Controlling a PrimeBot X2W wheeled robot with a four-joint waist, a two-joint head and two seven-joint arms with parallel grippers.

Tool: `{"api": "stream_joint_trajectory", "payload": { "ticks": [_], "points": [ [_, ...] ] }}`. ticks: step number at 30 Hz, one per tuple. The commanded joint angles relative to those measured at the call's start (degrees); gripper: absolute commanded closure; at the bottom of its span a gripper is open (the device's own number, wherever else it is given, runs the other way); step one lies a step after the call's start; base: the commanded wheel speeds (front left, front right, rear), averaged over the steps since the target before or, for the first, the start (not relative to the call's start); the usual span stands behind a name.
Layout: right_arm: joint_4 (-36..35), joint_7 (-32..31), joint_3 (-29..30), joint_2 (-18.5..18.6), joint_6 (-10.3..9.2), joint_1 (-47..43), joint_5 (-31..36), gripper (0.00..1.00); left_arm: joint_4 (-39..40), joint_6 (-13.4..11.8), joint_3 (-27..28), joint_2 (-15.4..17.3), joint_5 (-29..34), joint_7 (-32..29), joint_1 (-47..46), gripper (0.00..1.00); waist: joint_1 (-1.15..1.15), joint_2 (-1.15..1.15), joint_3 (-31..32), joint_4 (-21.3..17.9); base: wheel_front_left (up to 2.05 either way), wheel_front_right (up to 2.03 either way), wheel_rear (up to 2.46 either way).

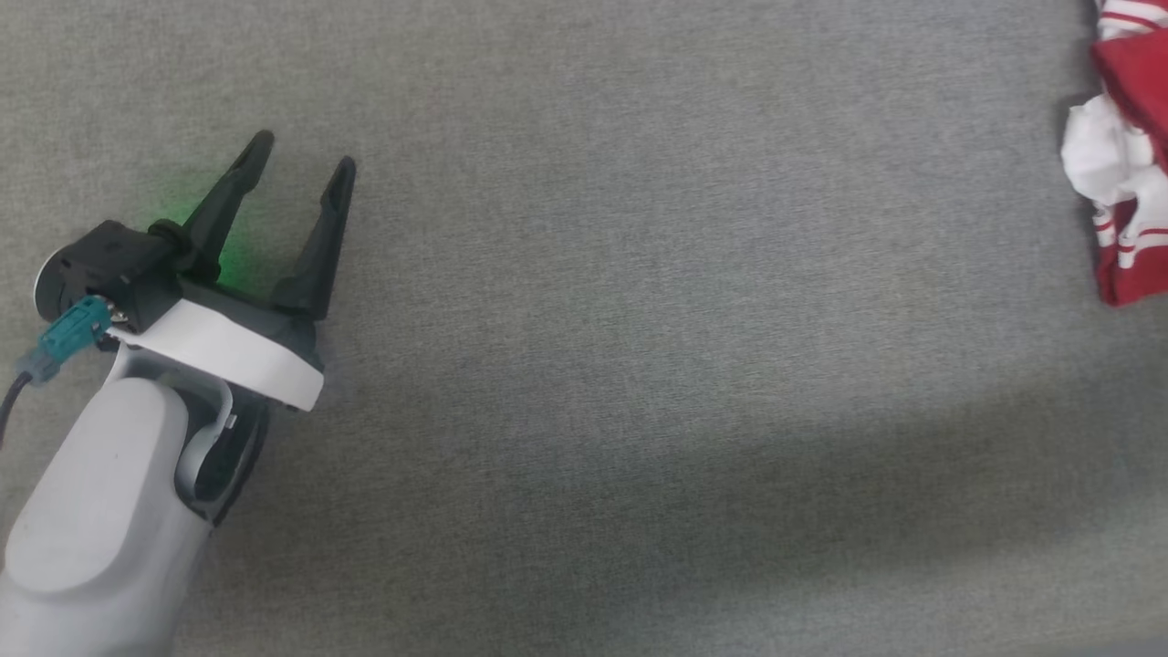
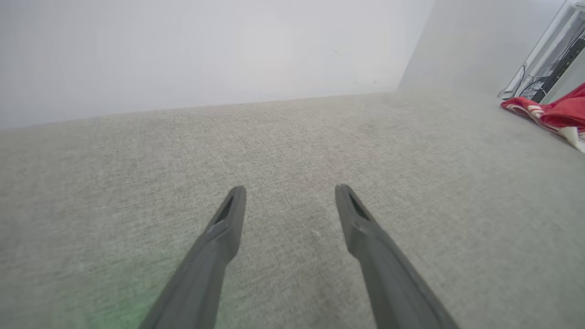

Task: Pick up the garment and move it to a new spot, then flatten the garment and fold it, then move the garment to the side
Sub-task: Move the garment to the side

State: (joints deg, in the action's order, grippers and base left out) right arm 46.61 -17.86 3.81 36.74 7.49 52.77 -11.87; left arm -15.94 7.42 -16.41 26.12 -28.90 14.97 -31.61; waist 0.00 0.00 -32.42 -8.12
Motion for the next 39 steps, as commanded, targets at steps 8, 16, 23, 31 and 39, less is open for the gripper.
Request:
{"api": "stream_joint_trajectory", "payload": {
  "ticks": [8,16,23,31,39],
  "points": [
    [5.14,3.31,1.09,-1.41,0.00,3.69,2.93,0.72,-1.44,-0.11,0.43,0.69,-0.83,0.21,-0.80,0.00,0.00,0.00,-0.26,1.11,0.00,0.00,0.00],
    [8.60,4.27,1.15,-1.70,0.00,4.83,2.78,0.00,-1.17,-0.05,2.22,-0.84,-2.26,0.23,1.43,0.00,0.00,0.00,3.11,1.64,0.00,0.00,0.00],
    [7.24,8.40,-0.45,-3.12,0.00,2.41,-0.62,0.00,-2.22,-0.04,4.90,-2.40,-3.05,0.24,4.55,0.00,0.00,0.00,8.63,2.61,0.00,0.00,0.00],
    [3.49,12.95,-4.08,-5.14,0.00,-1.90,-4.47,0.00,-2.22,-0.04,7.37,-3.36,-5.28,0.24,8.41,0.00,0.00,0.00,14.62,3.60,0.00,0.00,0.00],
    [-2.10,16.80,-8.14,-7.52,0.00,-9.26,-7.82,0.00,-0.34,0.02,11.37,-4.53,-3.54,0.24,14.36,0.00,0.00,0.00,21.66,5.28,0.00,0.00,0.00]
  ]
}}
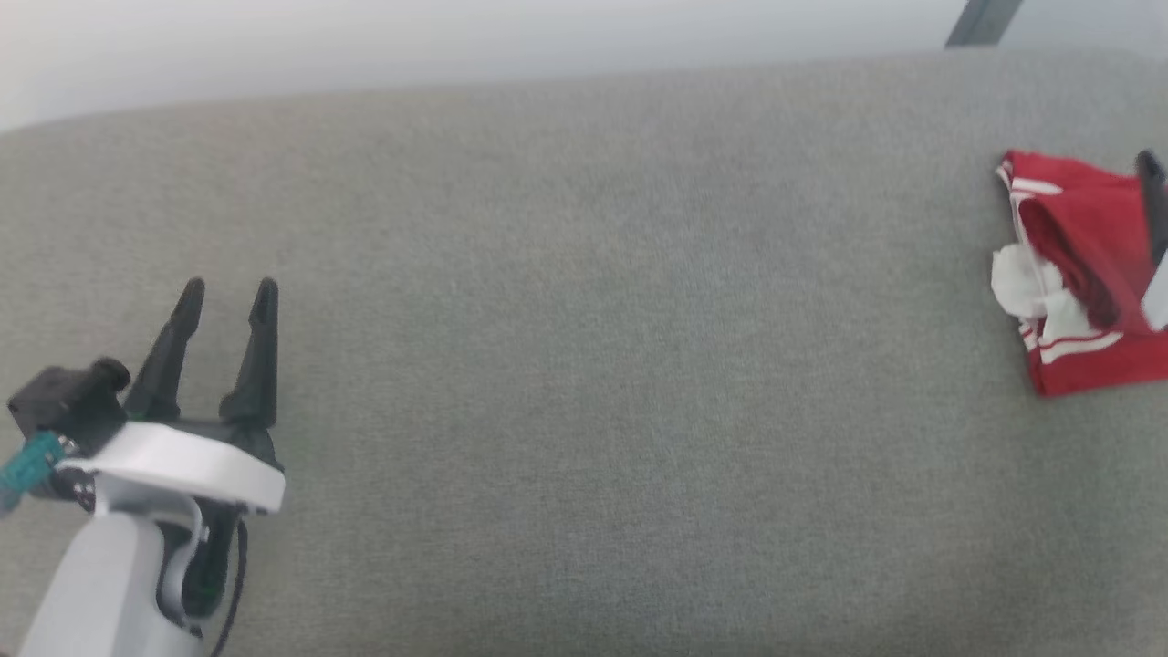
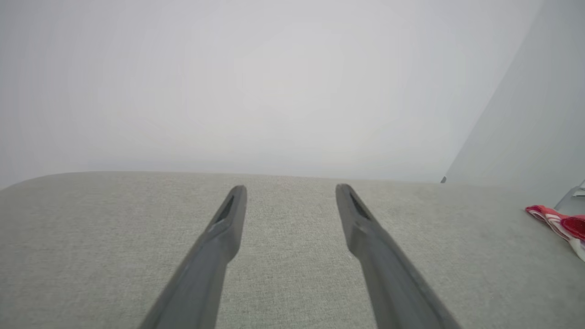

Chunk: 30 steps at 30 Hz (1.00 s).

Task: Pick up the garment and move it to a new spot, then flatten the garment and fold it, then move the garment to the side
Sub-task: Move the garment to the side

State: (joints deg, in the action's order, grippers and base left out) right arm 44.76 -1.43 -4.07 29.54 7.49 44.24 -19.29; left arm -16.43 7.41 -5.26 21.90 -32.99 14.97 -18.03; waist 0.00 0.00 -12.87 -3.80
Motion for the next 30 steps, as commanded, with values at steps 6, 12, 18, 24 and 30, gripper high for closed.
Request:
{"api": "stream_joint_trajectory", "payload": {
  "ticks": [6,12,18,24,30],
  "points": [
    [-4.77,2.96,-0.94,-1.72,0.00,-7.15,-2.12,0.00,1.64,0.03,2.40,-2.00,4.07,0.24,5.48,0.00,0.00,0.00,6.07,2.22,0.00,0.00,0.00],
    [-9.31,5.17,-0.04,-3.56,0.01,-13.46,-2.66,0.00,3.10,0.04,6.30,-3.18,7.34,0.24,9.96,0.00,0.00,0.00,8.93,2.95,0.00,0.00,0.00],
    [-14.29,6.84,2.18,-6.00,0.00,-20.42,-1.11,0.00,4.58,0.03,10.01,-4.31,8.99,0.24,13.89,0.00,0.00,0.00,11.06,3.60,0.00,0.00,0.00],
    [-19.96,7.48,5.38,-9.81,0.01,-28.25,1.03,0.00,4.98,0.04,12.03,-4.30,8.79,0.24,17.24,0.00,0.00,0.00,12.64,4.45,0.00,0.00,0.00],
    [-24.77,7.38,8.24,-13.16,0.01,-33.65,2.65,0.00,4.86,0.04,12.49,-3.87,8.84,0.24,18.89,0.00,0.00,0.00,13.31,4.96,0.00,0.00,0.00]
  ]
}}
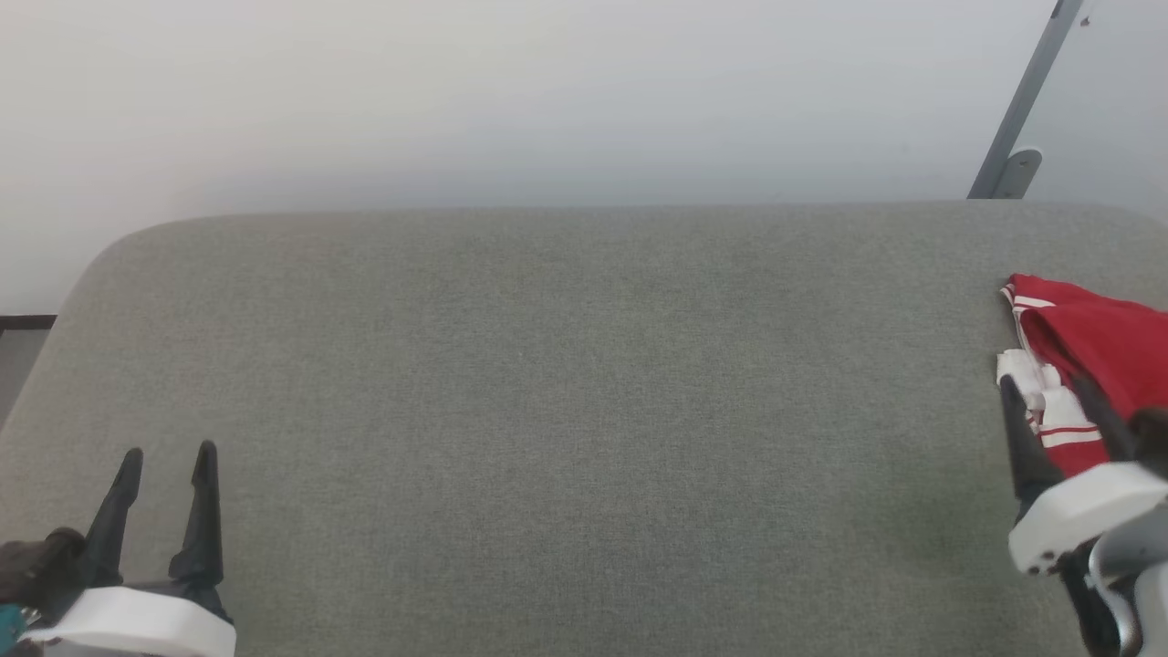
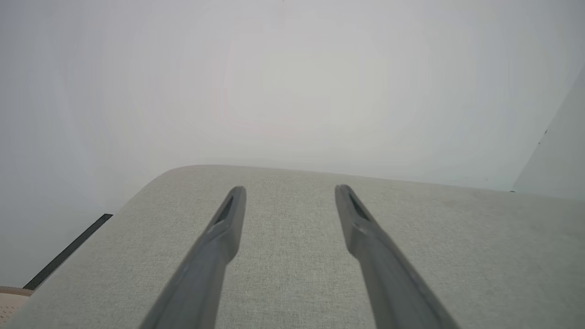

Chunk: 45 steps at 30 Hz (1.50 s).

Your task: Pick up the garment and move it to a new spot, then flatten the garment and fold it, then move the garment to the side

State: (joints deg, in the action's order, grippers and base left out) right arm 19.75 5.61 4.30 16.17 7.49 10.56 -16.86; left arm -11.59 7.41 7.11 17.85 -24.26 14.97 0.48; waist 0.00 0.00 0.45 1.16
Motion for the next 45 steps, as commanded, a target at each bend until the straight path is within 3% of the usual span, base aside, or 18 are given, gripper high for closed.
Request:
{"api": "stream_joint_trajectory", "payload": {
  "ticks": [1,10,32,33,37,45],
  "points": [
    [-0.80,0.16,0.36,-0.66,0.01,-0.99,0.22,0.00,-0.13,0.04,0.34,0.20,0.01,0.24,0.74,0.00,0.00,0.00,0.06,0.03,0.00,0.00,0.00],
    [-6.98,-1.48,3.11,-4.74,0.01,-6.86,1.92,0.00,0.41,0.04,1.23,0.01,-0.23,0.24,1.92,0.00,0.00,0.00,0.15,-0.27,0.00,0.00,0.00],
    [-13.04,-4.05,5.01,-7.06,0.01,-9.10,3.35,0.00,1.76,0.03,2.16,-1.29,1.17,0.24,2.20,0.00,0.00,0.00,-0.98,-0.89,0.00,0.00,0.00],
    [-12.41,-3.86,5.02,-6.98,0.00,-8.90,3.19,1.00,1.45,0.00,2.01,-1.36,0.74,-0.03,1.80,1.00,0.00,0.00,-0.98,-0.90,0.00,0.00,0.00],
    [-10.20,-3.88,4.96,-7.82,0.00,-10.10,3.08,1.00,-0.66,-0.01,1.48,-3.39,0.46,-0.30,2.12,1.00,0.00,0.00,-0.99,-0.90,0.00,0.00,0.00],
    [-9.47,-5.04,5.09,-8.33,0.00,-9.19,-4.43,1.00,-0.91,0.00,1.43,-4.48,-6.14,-2.49,1.11,1.00,0.00,0.00,-0.97,-0.92,0.00,0.00,0.00]
  ]
}}
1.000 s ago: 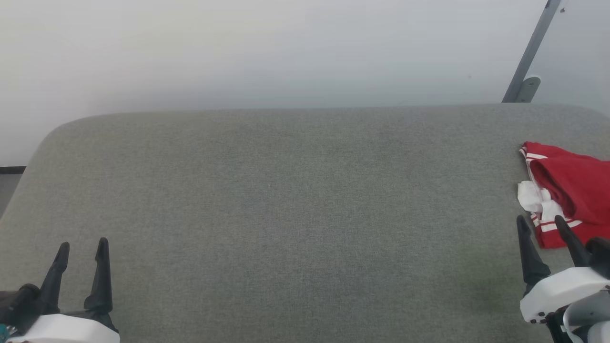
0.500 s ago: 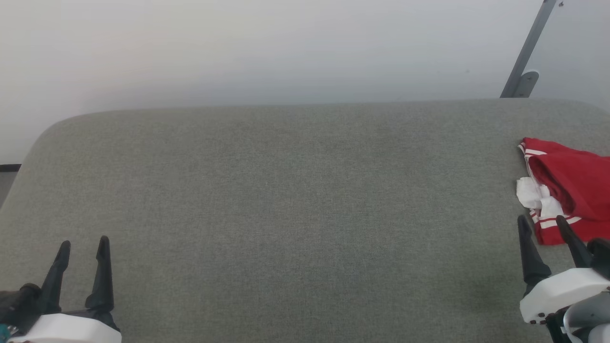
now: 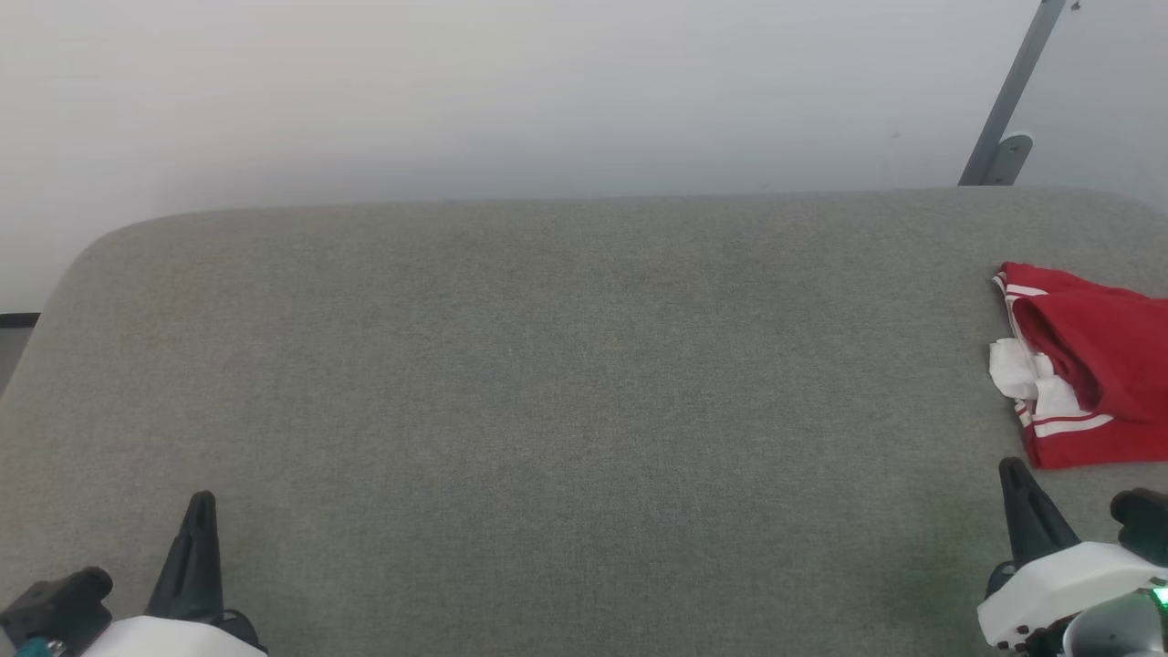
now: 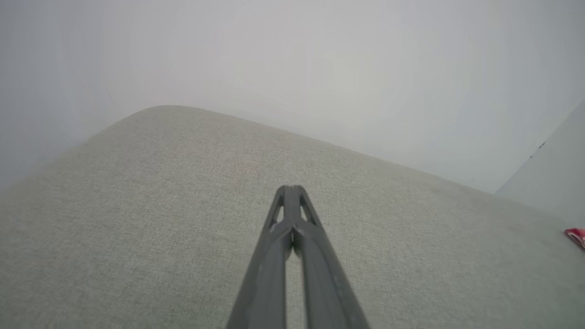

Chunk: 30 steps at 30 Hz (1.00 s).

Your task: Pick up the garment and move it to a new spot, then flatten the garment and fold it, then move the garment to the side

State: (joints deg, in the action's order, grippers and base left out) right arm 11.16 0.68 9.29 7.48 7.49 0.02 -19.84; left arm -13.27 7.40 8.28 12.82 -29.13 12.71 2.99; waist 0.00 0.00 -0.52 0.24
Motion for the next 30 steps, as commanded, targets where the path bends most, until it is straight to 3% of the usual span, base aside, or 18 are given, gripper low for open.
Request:
{"api": "stream_joint_trajectory", "payload": {
  "ticks": [1,30],
  "points": [
    [-0.86,-0.19,0.03,0.29,0.00,1.40,-2.51,1.00,0.76,0.01,0.23,0.40,-2.19,-0.50,-1.52,1.00,0.00,0.00,0.01,0.00,0.00,0.00,0.00],
    [0.25,-2.58,-1.15,-1.44,0.00,3.23,-28.03,1.00,0.34,0.05,-0.53,-3.27,-24.41,-7.27,-4.47,1.00,0.00,0.00,0.09,-0.06,0.00,0.00,0.00]
  ]
}}
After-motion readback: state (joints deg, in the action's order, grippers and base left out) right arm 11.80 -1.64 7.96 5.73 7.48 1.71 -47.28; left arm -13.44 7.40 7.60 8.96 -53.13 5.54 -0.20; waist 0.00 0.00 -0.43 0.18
